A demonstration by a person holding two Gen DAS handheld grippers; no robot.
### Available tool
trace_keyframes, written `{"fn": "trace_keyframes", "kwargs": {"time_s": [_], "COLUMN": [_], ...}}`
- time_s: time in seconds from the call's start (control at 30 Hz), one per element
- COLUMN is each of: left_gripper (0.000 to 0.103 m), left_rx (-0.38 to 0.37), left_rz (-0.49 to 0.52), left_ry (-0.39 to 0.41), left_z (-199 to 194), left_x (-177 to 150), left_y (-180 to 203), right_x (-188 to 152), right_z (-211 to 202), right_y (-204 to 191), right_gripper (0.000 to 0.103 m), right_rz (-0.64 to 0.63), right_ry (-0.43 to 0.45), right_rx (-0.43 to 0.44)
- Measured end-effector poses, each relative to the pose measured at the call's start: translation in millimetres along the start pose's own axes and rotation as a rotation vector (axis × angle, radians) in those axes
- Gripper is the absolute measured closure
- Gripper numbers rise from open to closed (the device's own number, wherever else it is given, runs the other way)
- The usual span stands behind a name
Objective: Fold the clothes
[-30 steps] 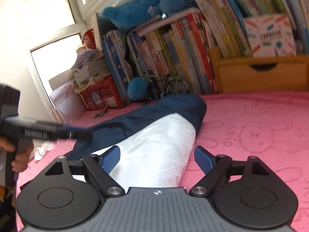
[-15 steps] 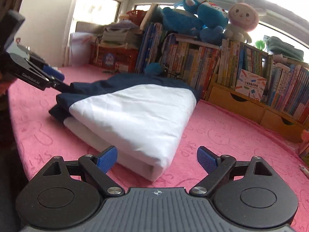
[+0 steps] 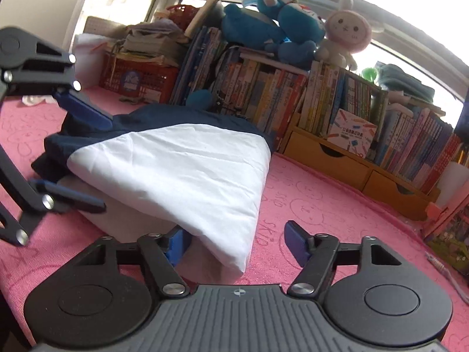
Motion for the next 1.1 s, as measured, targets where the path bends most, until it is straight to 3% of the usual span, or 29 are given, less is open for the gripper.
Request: {"fn": "trace_keyframes", "kwargs": {"time_s": [0.13, 0.17, 0.2, 0.27, 0.3, 0.47, 0.57, 0.67, 0.8, 0.83, 0.9, 0.97, 1.07, 1.1], "left_gripper": [0.039, 0.050, 0.069, 0.091, 0.093, 0.097, 0.097, 0.096, 0.083, 0.081, 0.066, 0.063, 0.093, 0.093], "left_rx": [0.036, 0.054, 0.074, 0.109, 0.104, 0.153, 0.164, 0.167, 0.177, 0.192, 0.224, 0.249, 0.231, 0.215], "left_rz": [0.094, 0.111, 0.102, 0.076, 0.029, -0.062, -0.081, -0.079, -0.056, -0.035, 0.019, 0.082, 0.060, 0.036], "left_ry": [-0.004, -0.008, -0.019, -0.039, -0.043, -0.020, -0.023, -0.059, -0.137, -0.136, -0.124, -0.125, -0.166, -0.176], "left_z": [19, 22, 22, 20, 16, -13, -22, -22, -10, -8, -3, 2, 3, -1], "left_x": [4, 2, -2, -10, -13, -15, -18, -30, -48, -47, -43, -41, -51, -54], "left_y": [8, 8, 4, -5, -11, -22, -23, -23, -21, -21, -19, -18, -23, -23], "right_x": [4, 4, 3, -1, -5, -7, -8, -11, -16, -16, -16, -16, -16, -17], "right_z": [-1, -2, -2, -2, 0, 11, 15, 10, 10, 11, 13, 12, 10, 10], "right_y": [9, 9, 10, 8, 6, -4, 2, 15, 21, 21, 19, 20, 23, 24], "right_gripper": [0.049, 0.049, 0.049, 0.049, 0.049, 0.054, 0.078, 0.080, 0.080, 0.080, 0.081, 0.081, 0.081, 0.081], "right_rz": [0.104, 0.110, 0.113, 0.088, 0.072, 0.050, 0.104, 0.203, 0.261, 0.263, 0.261, 0.269, 0.290, 0.297], "right_ry": [0.016, 0.019, 0.021, 0.007, -0.010, -0.057, -0.066, -0.053, -0.076, -0.081, -0.090, -0.089, -0.083, -0.081], "right_rx": [0.021, 0.021, 0.020, 0.009, 0.004, 0.010, -0.002, 0.005, 0.030, 0.035, 0.043, 0.039, 0.029, 0.026]}}
Point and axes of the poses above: each gripper's, at about its wrist camera, not at the fingertips, and z roughly the way its jaws point, y to its right, x to its top, the point moved 10 cm from there along z, roughly the way its jaws point, and after that the axes turned 4 degrees about -z, right-handed, at the moved point
